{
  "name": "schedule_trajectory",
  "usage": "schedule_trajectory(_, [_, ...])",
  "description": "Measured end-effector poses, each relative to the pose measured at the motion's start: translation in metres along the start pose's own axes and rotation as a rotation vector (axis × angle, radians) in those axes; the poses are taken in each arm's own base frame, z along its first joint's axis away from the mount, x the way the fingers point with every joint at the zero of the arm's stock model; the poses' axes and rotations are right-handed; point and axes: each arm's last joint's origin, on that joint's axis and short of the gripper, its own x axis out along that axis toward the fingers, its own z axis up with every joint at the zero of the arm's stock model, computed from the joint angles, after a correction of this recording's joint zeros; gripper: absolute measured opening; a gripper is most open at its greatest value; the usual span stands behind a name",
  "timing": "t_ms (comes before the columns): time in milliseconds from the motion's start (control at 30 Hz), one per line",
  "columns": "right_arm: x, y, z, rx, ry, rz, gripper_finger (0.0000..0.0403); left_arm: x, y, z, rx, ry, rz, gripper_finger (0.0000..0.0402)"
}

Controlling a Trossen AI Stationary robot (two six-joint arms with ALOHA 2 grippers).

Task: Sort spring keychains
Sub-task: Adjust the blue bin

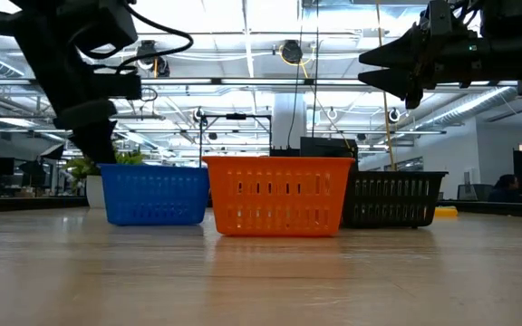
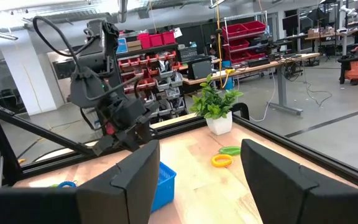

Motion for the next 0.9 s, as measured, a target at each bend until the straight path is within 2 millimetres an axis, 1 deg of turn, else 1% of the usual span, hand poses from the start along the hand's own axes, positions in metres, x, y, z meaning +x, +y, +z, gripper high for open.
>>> schedule_trajectory(267, [0.0, 0.0, 0.0, 0.0, 0.0, 0.0, 0.0212, 0.002, 0.0, 0.012, 0.013, -0.082, -0.035, 0.0147])
schedule_trajectory(467, [0.0, 0.0, 0.0, 0.0, 0.001, 0.0, 0.0212, 0.004, 0.003, 0.015, 0.017, -0.093, -0.031, 0.0147])
schedule_trajectory(567, [0.0, 0.0, 0.0, 0.0, 0.004, 0.0, 0.0212, 0.004, 0.005, 0.012, 0.022, -0.062, -0.014, 0.0147])
schedule_trajectory(700, [0.0, 0.0, -0.001, 0.002, 0.009, -0.001, 0.0212, 0.004, 0.01, 0.003, -0.023, 0.031, 0.04, 0.0147])
schedule_trajectory(800, [0.0, 0.0, -0.001, 0.0, 0.008, -0.002, 0.0212, 0.004, 0.014, -0.003, -0.087, 0.084, 0.079, 0.0147])
schedule_trajectory(900, [0.0, 0.0, -0.001, -0.001, 0.008, -0.002, 0.0212, 0.004, 0.013, -0.003, -0.159, 0.086, 0.062, 0.0147])
